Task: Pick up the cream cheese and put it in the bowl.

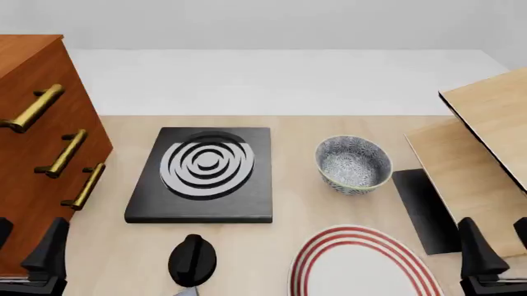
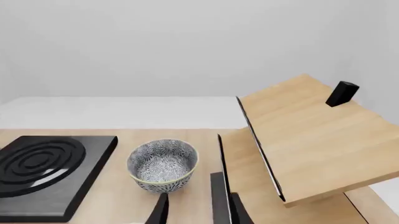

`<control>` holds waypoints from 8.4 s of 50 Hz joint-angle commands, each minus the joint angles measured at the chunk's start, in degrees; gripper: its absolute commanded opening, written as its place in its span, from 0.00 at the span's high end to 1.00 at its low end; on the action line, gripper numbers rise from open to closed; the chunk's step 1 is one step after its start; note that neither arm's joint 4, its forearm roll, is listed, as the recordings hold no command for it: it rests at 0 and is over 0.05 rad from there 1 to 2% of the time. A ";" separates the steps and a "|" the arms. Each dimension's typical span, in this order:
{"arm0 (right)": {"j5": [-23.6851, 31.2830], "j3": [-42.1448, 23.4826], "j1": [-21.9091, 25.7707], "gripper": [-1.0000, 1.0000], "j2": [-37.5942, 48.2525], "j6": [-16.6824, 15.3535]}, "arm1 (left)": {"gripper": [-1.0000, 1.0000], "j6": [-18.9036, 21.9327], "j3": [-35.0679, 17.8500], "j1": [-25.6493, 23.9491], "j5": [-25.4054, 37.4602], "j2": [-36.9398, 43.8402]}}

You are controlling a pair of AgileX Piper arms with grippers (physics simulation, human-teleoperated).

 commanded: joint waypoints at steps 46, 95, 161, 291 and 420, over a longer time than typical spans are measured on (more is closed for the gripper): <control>0.74 -20.63 40.63 0.00 30.76 -15.65 | 0.00 0.00 -0.17 0.00 -0.07 0.29; -8.71 -32.05 68.29 0.00 74.27 -14.27 | 0.00 0.00 -0.17 0.00 -0.07 0.29; -22.37 -38.43 72.06 0.00 100.38 -10.06 | 0.00 0.00 -0.17 0.00 -0.07 0.29; -10.40 -32.21 68.14 1.00 81.06 -12.78 | 0.00 0.00 -0.17 0.00 -0.07 0.29; 24.20 -54.18 9.02 1.00 72.88 -20.56 | 0.00 0.00 -0.17 0.00 -0.07 0.29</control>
